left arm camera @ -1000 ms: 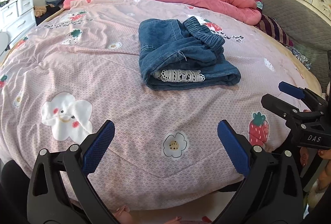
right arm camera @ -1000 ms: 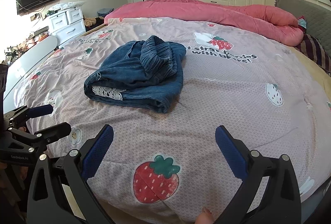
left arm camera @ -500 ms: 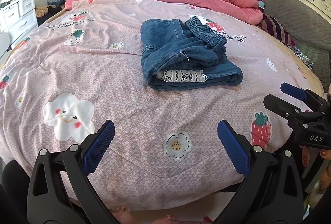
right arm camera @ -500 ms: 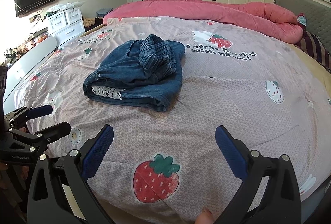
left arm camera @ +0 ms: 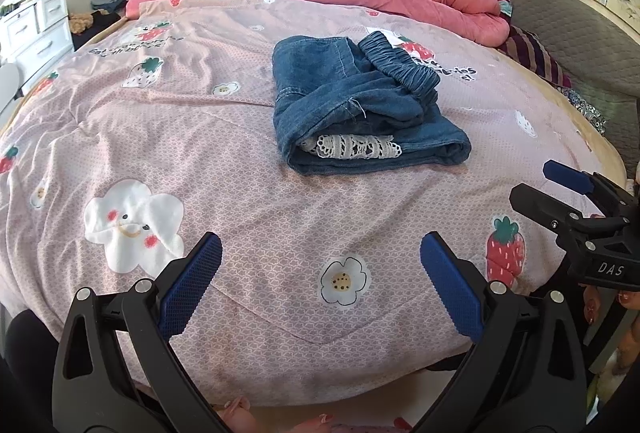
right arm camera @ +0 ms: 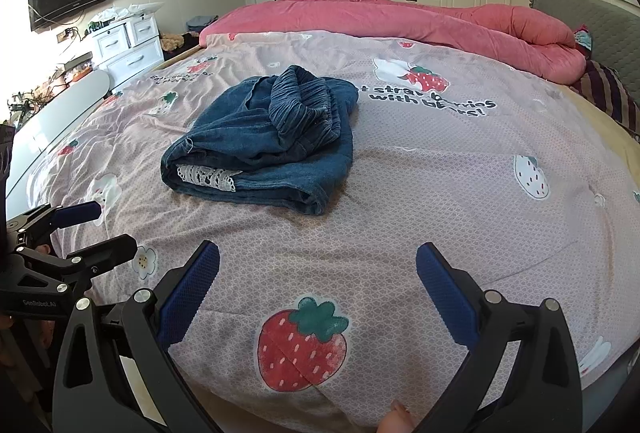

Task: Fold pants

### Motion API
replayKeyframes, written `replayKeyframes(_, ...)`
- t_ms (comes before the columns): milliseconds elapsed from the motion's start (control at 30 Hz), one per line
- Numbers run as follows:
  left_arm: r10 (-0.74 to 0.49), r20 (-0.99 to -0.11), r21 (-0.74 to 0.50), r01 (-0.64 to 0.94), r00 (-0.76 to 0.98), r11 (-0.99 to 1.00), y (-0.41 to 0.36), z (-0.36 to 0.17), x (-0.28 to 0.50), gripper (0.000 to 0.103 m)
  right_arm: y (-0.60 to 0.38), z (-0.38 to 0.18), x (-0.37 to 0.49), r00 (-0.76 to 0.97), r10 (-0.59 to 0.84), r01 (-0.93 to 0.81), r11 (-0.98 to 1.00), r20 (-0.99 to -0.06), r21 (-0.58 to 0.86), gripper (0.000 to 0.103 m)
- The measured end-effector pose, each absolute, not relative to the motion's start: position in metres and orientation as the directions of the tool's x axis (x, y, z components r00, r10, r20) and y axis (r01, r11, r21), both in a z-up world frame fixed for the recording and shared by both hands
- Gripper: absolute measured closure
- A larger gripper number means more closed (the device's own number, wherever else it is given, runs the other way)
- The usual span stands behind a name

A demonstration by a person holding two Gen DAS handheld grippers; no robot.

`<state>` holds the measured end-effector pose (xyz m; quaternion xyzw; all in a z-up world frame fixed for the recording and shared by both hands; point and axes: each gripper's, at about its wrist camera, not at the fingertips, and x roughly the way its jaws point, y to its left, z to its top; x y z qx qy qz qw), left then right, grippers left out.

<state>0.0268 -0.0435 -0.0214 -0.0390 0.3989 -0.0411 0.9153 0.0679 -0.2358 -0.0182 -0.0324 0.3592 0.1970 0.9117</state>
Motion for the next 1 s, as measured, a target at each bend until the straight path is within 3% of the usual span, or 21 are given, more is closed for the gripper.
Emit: replayKeyframes(1000, -0.087, -0.727, -0.088, 0.033, 0.681, 0.996, -0.0431, -0.0191, 0.0261, 0.009, -0.234, -0.022, 0.0689, 0.66, 0.326, -0.382, 0.921, -0.677, 0.071, 0.004)
